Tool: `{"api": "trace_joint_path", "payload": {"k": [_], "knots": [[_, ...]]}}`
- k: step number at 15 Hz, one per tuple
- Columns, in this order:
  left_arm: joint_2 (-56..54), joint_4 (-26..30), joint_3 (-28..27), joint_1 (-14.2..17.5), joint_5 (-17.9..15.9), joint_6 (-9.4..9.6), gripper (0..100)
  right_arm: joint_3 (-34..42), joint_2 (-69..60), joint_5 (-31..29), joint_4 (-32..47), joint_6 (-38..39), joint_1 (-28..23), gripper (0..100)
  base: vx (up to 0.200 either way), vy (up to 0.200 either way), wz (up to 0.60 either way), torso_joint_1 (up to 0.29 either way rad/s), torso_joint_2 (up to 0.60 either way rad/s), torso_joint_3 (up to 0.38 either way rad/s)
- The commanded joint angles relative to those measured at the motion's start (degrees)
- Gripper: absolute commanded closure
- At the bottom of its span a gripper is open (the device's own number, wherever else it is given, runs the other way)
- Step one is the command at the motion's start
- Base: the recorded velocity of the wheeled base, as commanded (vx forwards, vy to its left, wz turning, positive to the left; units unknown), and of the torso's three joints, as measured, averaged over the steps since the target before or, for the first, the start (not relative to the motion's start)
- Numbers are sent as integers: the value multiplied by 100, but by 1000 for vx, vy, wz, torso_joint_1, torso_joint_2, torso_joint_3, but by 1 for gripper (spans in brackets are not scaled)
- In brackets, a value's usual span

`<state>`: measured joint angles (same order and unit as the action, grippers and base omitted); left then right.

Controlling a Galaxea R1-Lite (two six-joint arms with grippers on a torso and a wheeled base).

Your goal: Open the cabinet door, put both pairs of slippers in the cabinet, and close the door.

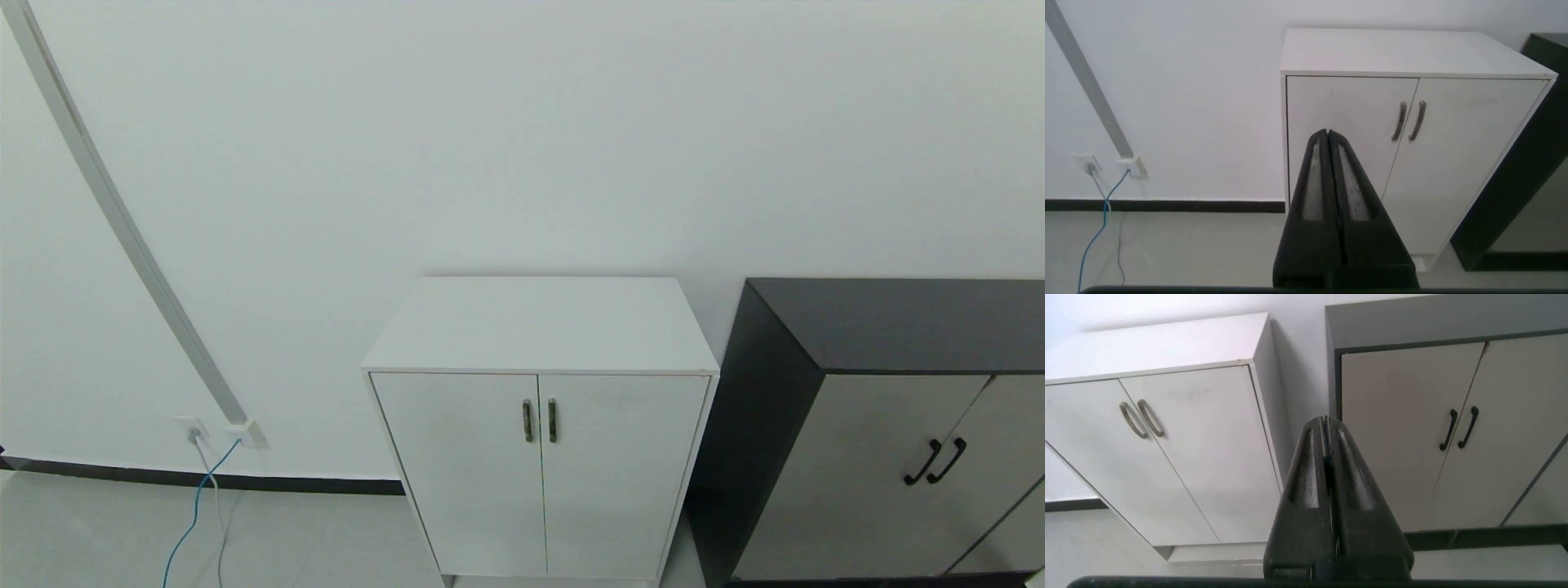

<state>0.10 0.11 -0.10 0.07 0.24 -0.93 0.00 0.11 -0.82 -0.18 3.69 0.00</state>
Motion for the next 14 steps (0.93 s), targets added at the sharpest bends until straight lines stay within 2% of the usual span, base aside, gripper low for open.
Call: {"api": "trace_joint_path", "payload": {"k": [1, 14], "knots": [[-1, -2, 1, 1, 2, -13, 100, 0, -2, -6, 1, 0, 0, 100, 0, 0, 0, 0, 0, 0], [-1, -2, 1, 1, 11, -4, 100, 0, -2, -6, 1, -9, 0, 100, 0, 0, 0, 0, 0, 0]]}}
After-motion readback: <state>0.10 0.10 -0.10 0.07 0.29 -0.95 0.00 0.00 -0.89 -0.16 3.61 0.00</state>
